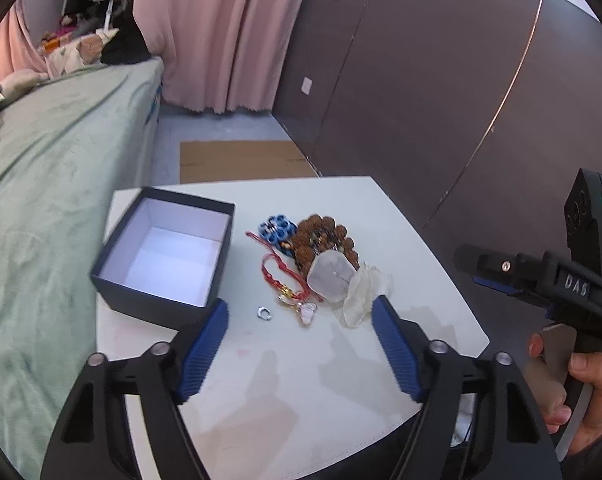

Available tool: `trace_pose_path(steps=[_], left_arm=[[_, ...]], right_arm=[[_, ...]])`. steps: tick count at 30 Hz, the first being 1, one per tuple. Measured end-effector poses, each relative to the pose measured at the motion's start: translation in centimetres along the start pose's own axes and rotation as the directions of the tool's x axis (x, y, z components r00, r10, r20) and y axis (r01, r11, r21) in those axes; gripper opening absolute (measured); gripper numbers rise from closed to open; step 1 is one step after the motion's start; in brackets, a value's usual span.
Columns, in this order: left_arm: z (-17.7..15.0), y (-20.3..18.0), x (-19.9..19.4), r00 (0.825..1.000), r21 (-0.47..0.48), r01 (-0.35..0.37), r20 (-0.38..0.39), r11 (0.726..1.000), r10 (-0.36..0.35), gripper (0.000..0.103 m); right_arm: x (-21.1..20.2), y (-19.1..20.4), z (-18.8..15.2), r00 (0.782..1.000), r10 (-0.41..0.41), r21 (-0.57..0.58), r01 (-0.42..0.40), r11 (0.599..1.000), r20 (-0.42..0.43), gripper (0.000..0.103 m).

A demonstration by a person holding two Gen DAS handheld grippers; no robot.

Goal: Organize jewelry
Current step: 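Grasp the white butterfly pendant with the left tool while the right tool grasps the translucent white pouch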

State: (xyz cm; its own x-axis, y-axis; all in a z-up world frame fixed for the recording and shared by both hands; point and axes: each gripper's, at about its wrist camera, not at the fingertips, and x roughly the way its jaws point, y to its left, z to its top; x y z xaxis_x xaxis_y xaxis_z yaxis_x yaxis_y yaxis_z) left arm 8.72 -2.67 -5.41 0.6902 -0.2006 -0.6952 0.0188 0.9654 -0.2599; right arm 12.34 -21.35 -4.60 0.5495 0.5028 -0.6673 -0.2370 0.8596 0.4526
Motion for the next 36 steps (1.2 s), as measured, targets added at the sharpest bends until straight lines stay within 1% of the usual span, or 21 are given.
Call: trace_pose_path(steps=[1,3,4,5,6,8,10,12,16,20,22,23,24,25,26,28,29,32,34,36], left_arm=[[0.1,-0.1,0.5,1.0,0.003,0.001,-0.008,1.0,-0.001,0.066],[0.2,-0.1,1.2,1.0,0.006,0.001,-0.017,1.0,-0.001,0.065],[0.3,-0.1,1.6,1.0,0.006,-0.001,-0.023,1.0,0.001,0.064],[0.4,0.0,1.9,1.0,0.006,-0.001,-0.03,1.0,0.002,0.063],[0.5,0.0,2.3,0.999,0.006,-0.002,-0.037,1.0,0.002,0.062],[0.6,0.1,3.2,0.999,0.006,-0.003,-0.053,1.0,0.004,0.062],[0.8,0.3,4.1,0.997,0.005,-0.01,-0.072,1.0,0.01,0.06],[0.9,0.5,5.0,0.995,0.001,-0.015,-0.098,1.0,0.015,0.055],[0.6,0.8,6.6,0.989,0.005,-0.012,-0.149,1.0,0.013,0.053],[0.1,0.6,7.9,0.982,0.032,-0.011,-0.188,0.999,0.017,0.053],[-0.2,0.5,8.5,0.979,0.038,-0.013,-0.204,0.999,0.02,0.053],[-0.4,0.5,8.7,0.977,0.039,-0.013,-0.211,0.999,0.021,0.053],[-0.5,0.5,9.0,0.976,0.039,-0.013,-0.217,0.999,0.021,0.053],[-0.6,0.5,9.3,0.975,0.039,-0.012,-0.223,0.999,0.021,0.053],[-0.7,0.4,9.4,0.973,0.04,-0.011,-0.229,0.999,0.02,0.053],[-0.9,0.3,9.7,0.972,0.045,-0.008,-0.236,0.999,0.018,0.053],[-1.0,0.3,9.8,0.971,0.048,-0.007,-0.238,0.999,0.019,0.053],[-1.1,0.2,10.0,0.972,0.052,-0.006,-0.235,0.999,0.018,0.053],[-1.2,0.2,10.1,0.973,0.051,-0.003,-0.229,0.999,0.014,0.053],[-1.3,0.3,10.2,0.975,0.051,0.0,-0.221,0.999,0.012,0.05]], right_arm=[[0.3,-0.2,0.1,1.0,0.014,0.015,-0.013,1.0,-0.008,0.097],[1.2,-0.4,0.2,0.999,0.034,0.043,-0.033,0.999,-0.032,0.086],[1.8,-0.5,0.2,0.998,0.032,0.059,-0.029,0.998,-0.052,0.084],[2.2,-0.7,0.2,0.997,0.034,0.075,-0.029,0.997,-0.068,0.078],[2.9,-0.9,0.3,0.995,0.048,0.099,-0.039,0.994,-0.088,0.075],[3.8,-1.1,0.5,0.992,0.067,0.12,-0.055,0.991,-0.105,0.073],[4.6,-1.0,0.7,0.991,0.058,0.124,-0.043,0.991,-0.118,0.072],[5.3,-0.8,0.8,0.99,0.047,0.126,-0.03,0.992,-0.13,0.072],[7.0,-0.6,0.9,0.987,0.034,0.123,-0.015,0.992,-0.154,0.072],[9.2,-0.3,1.0,0.981,0.005,0.125,0.019,0.992,-0.192,0.064],[10.2,-0.3,1.1,0.979,-0.011,0.121,0.037,0.992,-0.204,0.057],[10.6,-0.4,1.2,0.978,-0.019,0.124,0.045,0.991,-0.208,0.047],[10.9,-0.6,1.3,0.977,-0.021,0.128,0.049,0.991,-0.213,0.03],[11.1,-0.8,1.3,0.975,-0.024,0.135,0.055,0.989,-0.22,0.023],[11.1,-1.1,1.3,0.976,-0.013,0.152,0.047,0.987,-0.216,0.018],[10.5,-1.5,1.3,0.981,0.004,0.181,0.032,0.983,-0.195,0.017],[10.2,-1.5,1.4,0.983,0.007,0.183,0.027,0.983,-0.183,0.003],[8.5,-1.5,1.7,0.991,0.029,0.187,-0.005,0.982,-0.128,0.003],[7.9,-1.6,1.8,0.994,0.03,0.189,-0.009,0.982,-0.109,0.003],[7.4,-1.6,1.8,0.994,0.039,0.197,-0.019,0.98,-0.098,0.003]])
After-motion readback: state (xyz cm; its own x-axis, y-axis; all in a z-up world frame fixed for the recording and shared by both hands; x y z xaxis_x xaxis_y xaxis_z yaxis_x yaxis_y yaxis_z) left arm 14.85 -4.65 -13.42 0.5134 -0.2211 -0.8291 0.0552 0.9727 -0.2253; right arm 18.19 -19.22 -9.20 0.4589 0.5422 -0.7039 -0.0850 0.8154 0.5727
